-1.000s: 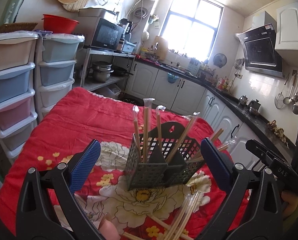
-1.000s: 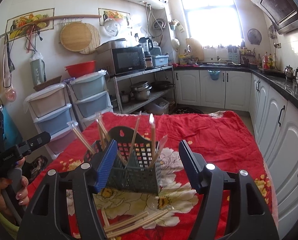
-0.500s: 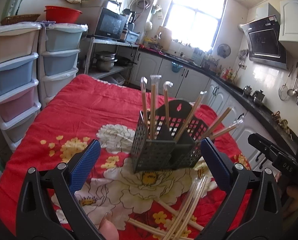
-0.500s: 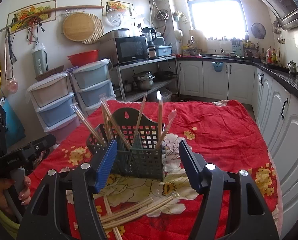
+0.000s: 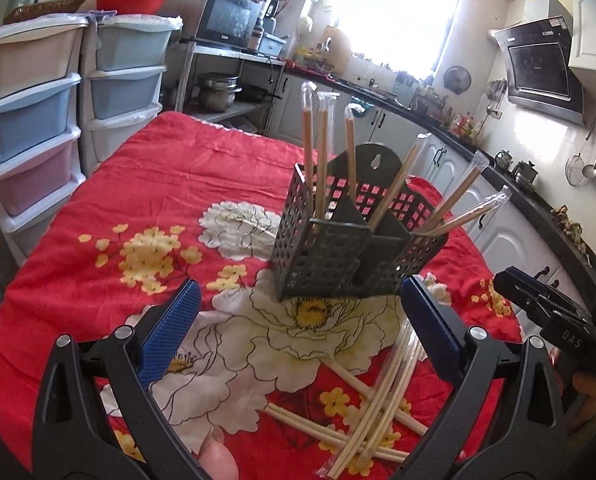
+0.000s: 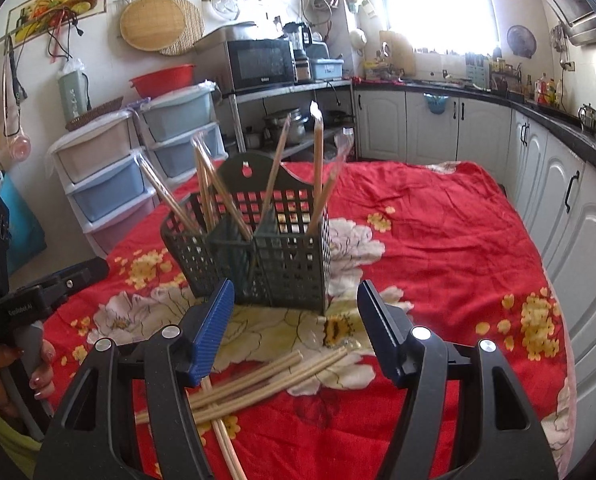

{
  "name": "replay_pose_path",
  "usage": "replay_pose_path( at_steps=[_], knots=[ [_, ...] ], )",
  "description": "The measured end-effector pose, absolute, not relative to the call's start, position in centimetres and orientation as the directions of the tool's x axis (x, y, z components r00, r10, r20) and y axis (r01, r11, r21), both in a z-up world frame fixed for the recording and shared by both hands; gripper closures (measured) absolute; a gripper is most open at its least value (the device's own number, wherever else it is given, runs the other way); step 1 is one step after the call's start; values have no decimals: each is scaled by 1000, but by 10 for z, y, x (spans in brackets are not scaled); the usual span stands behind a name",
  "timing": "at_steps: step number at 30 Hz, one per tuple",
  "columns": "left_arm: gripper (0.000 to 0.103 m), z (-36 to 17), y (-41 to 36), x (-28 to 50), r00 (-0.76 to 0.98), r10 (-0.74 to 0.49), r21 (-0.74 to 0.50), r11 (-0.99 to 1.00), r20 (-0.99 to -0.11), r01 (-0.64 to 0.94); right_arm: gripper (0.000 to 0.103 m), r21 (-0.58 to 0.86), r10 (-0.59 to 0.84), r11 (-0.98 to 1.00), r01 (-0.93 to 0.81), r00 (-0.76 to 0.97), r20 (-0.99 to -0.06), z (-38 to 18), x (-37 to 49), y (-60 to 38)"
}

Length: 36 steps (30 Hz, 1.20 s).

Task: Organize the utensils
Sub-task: 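Withdraw both open tools from the caddy to the chopstick pile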

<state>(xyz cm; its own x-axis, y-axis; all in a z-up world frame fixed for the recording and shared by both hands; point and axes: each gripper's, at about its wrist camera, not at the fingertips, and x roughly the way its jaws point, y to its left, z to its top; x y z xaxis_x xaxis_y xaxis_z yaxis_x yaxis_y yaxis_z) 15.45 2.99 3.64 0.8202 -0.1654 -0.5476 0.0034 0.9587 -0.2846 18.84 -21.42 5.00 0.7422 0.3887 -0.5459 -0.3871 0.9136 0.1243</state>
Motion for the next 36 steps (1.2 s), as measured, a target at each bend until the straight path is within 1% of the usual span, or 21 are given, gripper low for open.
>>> replay_pose_path(
  at_steps=[16,21,30,32,34,36],
  knots=[
    [11,10,35,146,776,-164,-290,957,-609,-26,41,122,364,919,-374,691,-625,16,191,-209],
    [11,-5,36,144,739,-181,-307,951,-649,-37,41,125,350,925,-359,675,-649,9,195,-211],
    [11,-25,35,140,687,-233,-356,934,-688,-39,42,149,334,932,-329,626,-705,-12,205,-214],
    [11,-29,36,139,678,-241,-363,931,-695,-42,44,153,330,934,-322,620,-712,-15,208,-215],
    [11,-31,37,137,668,-254,-375,926,-699,-41,49,160,329,935,-315,609,-722,-19,211,-216],
    [11,-34,36,135,659,-263,-381,924,-705,-39,51,173,332,935,-309,597,-730,-22,212,-216]
  ],
)
